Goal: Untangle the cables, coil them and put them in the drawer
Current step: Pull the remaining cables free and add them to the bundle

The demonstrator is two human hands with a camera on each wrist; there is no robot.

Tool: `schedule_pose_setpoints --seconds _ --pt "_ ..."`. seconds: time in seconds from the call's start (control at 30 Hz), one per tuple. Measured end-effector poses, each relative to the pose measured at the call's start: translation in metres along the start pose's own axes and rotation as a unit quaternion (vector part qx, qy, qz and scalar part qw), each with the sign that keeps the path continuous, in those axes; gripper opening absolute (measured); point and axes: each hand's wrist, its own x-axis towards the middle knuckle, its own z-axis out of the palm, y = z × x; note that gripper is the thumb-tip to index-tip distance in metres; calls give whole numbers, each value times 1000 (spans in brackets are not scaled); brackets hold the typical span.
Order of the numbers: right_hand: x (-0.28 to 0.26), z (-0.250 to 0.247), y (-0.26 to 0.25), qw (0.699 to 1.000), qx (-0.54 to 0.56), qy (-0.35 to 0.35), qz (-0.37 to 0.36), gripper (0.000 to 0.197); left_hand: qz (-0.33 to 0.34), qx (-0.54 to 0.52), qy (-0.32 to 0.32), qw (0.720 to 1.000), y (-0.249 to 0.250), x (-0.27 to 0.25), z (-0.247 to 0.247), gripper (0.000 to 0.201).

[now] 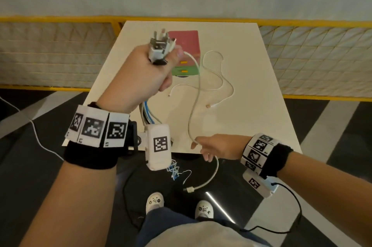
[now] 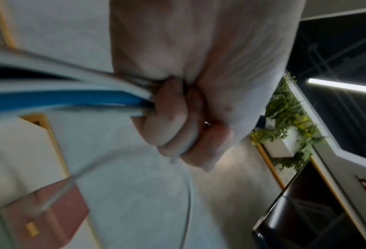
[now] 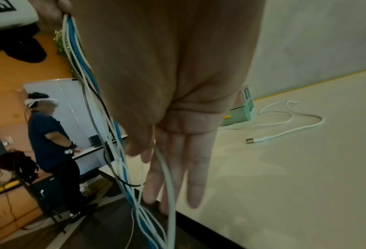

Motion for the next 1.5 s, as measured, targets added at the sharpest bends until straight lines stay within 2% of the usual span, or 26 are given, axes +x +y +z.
schedule_pose_setpoints --seconds 0.07,0.1,0.13,0.23,0.3,0.43,0.5,0.57,0.63,0.73,0.83,0.93,1.03,1.17,1.27,1.37,1.5 --pt "-3 1 11 996 -76 -30 30 52 -38 29 -28 998 -7 -3 6 4" --pt "-6 -2 16 993 -97 -29 57 57 -47 37 -39 997 -11 -5 9 8" --pt "-9 -6 20 990 -114 -21 85 55 -56 40 -53 996 -14 -6 12 16" --pt "-22 -25 26 981 -153 9 121 24 -78 38 -91 992 -18 -9 21 37" --pt "-32 -40 19 975 -183 64 107 22 -77 31 -108 991 -17 -8 27 51" --pt "-47 -68 -5 959 -201 197 18 33 -33 -11 -110 993 -9 -3 35 58" --pt "-51 -73 -22 959 -114 252 -60 34 14 -1 -110 994 -5 1 39 58" --pt "-49 -75 -38 956 -26 258 -141 42 41 23 -114 992 -2 5 45 56" --pt "-39 -71 -50 950 14 244 -195 42 52 36 -125 990 1 8 52 53" --pt "-22 -60 -58 929 108 257 -243 25 49 30 -115 992 3 9 58 54" --pt "-6 -46 -55 909 165 280 -259 18 64 11 -52 997 3 12 54 58" --pt "10 -28 -41 924 146 271 -225 15 81 -103 14 991 5 18 45 54" --pt "23 -13 -26 931 121 277 -206 14 65 -225 55 971 13 23 37 51" --pt "37 -15 -20 941 114 270 -171 10 35 -230 65 970 17 23 39 51" --pt "42 -15 -21 951 107 253 -145 19 8 -245 66 967 18 21 38 53" --pt "43 -2 -16 972 102 197 -83 38 0 -272 83 959 18 20 30 51" --pt "46 14 -10 988 135 67 -31 27 -54 -260 108 958 4 24 21 53"
